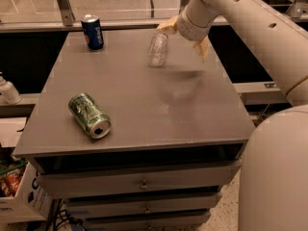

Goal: Move water bottle near green can

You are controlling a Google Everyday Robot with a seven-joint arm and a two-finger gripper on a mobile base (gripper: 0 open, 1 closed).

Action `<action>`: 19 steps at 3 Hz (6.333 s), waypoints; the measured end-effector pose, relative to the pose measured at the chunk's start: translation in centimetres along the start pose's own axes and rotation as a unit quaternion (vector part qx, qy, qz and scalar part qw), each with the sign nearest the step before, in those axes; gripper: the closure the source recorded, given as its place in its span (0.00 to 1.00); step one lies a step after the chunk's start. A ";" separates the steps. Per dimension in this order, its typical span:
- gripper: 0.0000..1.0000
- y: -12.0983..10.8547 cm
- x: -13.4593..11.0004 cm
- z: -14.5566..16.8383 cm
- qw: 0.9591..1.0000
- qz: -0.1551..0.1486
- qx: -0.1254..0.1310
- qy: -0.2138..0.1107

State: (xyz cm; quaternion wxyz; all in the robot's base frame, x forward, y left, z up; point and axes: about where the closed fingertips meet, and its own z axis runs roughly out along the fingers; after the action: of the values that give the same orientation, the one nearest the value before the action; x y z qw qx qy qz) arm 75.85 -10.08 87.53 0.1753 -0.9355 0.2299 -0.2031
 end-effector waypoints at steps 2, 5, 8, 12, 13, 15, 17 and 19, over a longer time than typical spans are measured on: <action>0.00 -3.1 0.4 3.3 0.996 -0.089 -0.021 0.020; 0.20 -5.4 -0.3 6.7 0.984 -0.166 -0.068 0.020; 0.89 -4.5 -1.1 5.2 0.981 -0.180 -0.075 -0.017; 1.00 -1.5 -10.9 -2.2 0.980 -0.125 0.014 -0.152; 1.00 -1.5 -10.9 -2.1 0.980 -0.125 0.014 -0.152; 1.00 -2.4 -14.2 -2.0 0.974 -0.179 0.010 -0.139; 1.00 -3.7 -20.3 -3.2 0.954 -0.264 0.033 -0.138; 1.00 -4.2 -26.7 -3.0 0.924 -0.338 0.046 -0.173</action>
Offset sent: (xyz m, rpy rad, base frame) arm 0.0490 0.0487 -0.0168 -0.2146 -0.0692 0.1839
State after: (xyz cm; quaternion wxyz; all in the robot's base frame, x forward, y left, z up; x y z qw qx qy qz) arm 54.27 6.12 83.87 0.1760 -0.9692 -0.1432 -0.0956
